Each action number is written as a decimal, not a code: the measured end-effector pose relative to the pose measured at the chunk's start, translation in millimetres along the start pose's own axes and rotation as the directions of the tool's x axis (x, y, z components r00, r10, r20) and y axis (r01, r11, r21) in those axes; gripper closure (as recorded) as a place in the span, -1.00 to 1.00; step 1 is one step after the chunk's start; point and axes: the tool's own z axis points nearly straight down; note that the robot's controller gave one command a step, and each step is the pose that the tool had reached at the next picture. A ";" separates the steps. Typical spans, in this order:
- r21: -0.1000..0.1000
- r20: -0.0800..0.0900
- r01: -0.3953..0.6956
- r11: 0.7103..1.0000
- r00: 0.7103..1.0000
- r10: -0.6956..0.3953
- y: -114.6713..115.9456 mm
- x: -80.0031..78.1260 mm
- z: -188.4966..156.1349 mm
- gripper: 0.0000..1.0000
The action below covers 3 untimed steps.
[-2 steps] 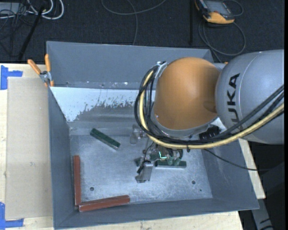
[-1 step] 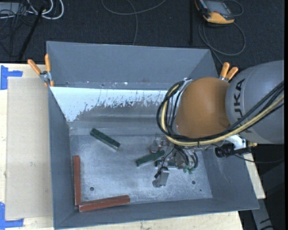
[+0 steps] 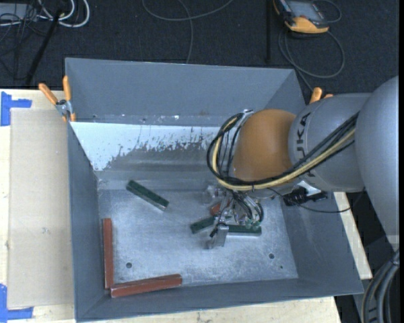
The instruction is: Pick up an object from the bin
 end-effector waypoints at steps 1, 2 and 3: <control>-0.002 0.000 -0.003 1.000 1.000 0.003 1.0 0.9 -4.2 1.00; 0.000 0.007 0.327 0.945 0.945 -0.327 16.3 -8.6 -112.3 1.00; -0.002 0.006 0.072 0.997 0.997 -0.072 32.1 7.6 -200.0 1.00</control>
Offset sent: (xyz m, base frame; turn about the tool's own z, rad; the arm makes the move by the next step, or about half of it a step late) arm 0.0000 0.0000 0.0000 0.0000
